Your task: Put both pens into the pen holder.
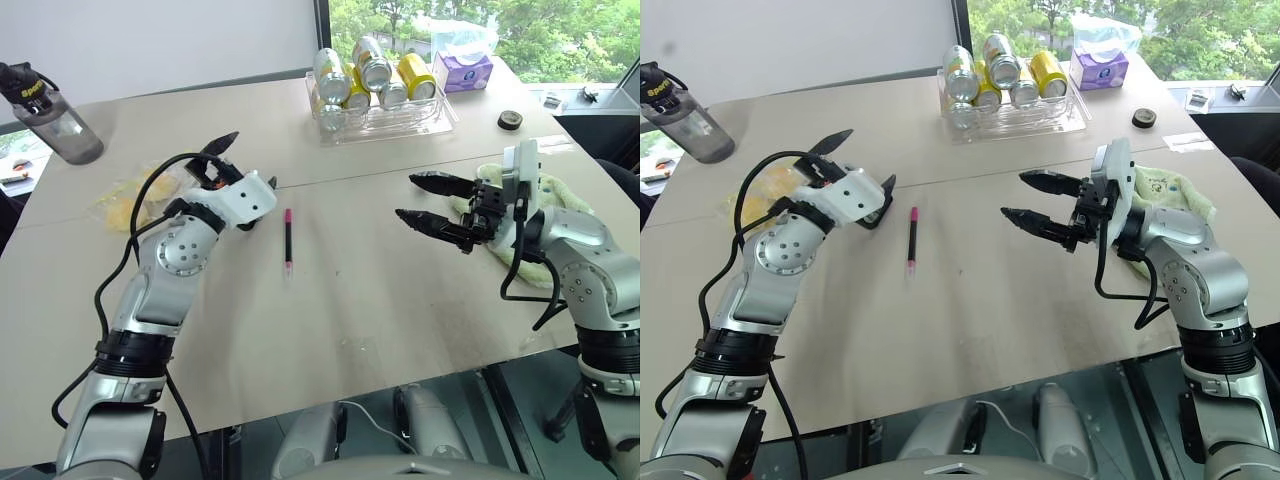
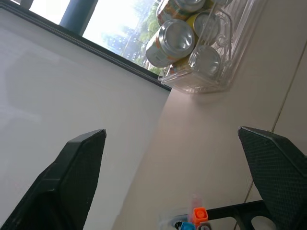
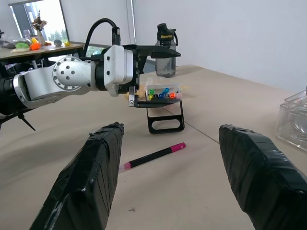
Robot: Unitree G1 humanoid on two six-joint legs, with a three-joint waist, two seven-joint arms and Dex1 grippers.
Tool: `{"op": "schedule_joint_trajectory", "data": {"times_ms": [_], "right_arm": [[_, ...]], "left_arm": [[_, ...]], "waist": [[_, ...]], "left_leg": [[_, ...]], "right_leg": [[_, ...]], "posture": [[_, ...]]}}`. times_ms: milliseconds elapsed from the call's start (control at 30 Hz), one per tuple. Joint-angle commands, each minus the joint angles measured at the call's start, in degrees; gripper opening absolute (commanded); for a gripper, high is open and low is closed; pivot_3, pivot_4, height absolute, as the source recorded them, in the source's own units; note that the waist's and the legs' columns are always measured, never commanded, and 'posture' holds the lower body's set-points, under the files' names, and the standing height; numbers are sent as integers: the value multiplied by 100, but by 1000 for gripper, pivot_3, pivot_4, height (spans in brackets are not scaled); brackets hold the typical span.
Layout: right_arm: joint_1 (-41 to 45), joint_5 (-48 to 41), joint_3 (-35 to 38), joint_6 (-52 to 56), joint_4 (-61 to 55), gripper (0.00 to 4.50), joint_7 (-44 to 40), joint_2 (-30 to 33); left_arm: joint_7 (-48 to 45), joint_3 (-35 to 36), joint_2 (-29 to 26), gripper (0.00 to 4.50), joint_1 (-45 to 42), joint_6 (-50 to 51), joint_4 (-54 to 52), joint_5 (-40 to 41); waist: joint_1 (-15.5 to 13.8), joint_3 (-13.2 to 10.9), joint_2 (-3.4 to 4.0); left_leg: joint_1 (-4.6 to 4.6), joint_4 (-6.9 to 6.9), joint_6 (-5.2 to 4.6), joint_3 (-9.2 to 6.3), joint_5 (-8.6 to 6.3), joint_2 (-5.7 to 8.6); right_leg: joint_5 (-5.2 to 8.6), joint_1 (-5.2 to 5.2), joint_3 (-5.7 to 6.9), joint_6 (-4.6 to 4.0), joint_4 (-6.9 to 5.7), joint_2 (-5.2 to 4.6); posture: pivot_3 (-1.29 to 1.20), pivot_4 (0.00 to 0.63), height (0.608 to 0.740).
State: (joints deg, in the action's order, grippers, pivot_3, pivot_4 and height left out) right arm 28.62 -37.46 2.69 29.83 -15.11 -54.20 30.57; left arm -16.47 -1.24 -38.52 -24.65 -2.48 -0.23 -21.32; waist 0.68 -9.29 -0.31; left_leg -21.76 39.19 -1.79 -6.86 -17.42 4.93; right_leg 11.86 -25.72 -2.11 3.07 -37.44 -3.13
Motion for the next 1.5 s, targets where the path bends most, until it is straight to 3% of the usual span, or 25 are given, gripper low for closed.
{"op": "schedule_joint_trajectory", "data": {"times_ms": [33, 167, 400, 533, 733, 933, 1500], "right_arm": [[19, -42, 26, -76, -214, 3390, 29, -7], [3, -14, 2, -103, -198, 3390, 23, -12], [-136, 233, -199, -125, -209, 3390, 25, 54], [-232, 590, -426, -242, -163, 3390, 32, 84], [-218, 885, -659, -318, -81, 3390, 106, -5], [-211, 1029, -793, -340, -11, 3390, 136, -99], [-260, 1098, -800, -350, 2, 3390, 96, -98]], "left_arm": [[46, 207, -14, 4486, -153, 57, -210, 54], [-169, 249, 202, 4486, -119, 389, -405, 382], [-1073, 534, 1216, 4486, 413, 2644, -1821, 2452], [-978, 764, 1498, 4486, 635, 3988, -2352, 3165], [-706, 1102, 1806, 4486, 879, 4791, -2566, 3690], [-378, 1133, 1728, 4486, 1414, 5396, -2741, 3680], [784, 436, 2233, 4486, 1459, 7160, -3169, 3477]], "waist": [[0, 0, 0], [-3, 0, 0], [17, 1, -2], [19, 2, -2], [5, 2, -3], [1, 3, -3], [8, 8, -6]], "left_leg": [[0, 0, 0, 0, 0, 0], [0, 1, 0, 1, 0, 1], [-2, 8, 0, 1, 0, 1], [3, 13, 2, 2, 1, 0], [9, 17, 2, 7, 1, 1], [9, 14, 2, 7, 1, 0], [13, 14, 2, 12, 1, 1]], "right_leg": [[0, 0, 0, 0, 0, 0], [0, 0, 0, 0, -1, -1], [0, -1, -2, 0, -7, -1], [0, -2, -3, 0, -21, 2], [0, 2, -7, 0, -26, 2], [0, 2, -8, 0, -23, 2], [0, 5, -15, 0, -23, 2]], "posture": [[0, 150, 739], [0, 150, 739], [0, 150, 739], [0, 150, 739], [0, 150, 739], [0, 150, 739], [0, 150, 739]]}}
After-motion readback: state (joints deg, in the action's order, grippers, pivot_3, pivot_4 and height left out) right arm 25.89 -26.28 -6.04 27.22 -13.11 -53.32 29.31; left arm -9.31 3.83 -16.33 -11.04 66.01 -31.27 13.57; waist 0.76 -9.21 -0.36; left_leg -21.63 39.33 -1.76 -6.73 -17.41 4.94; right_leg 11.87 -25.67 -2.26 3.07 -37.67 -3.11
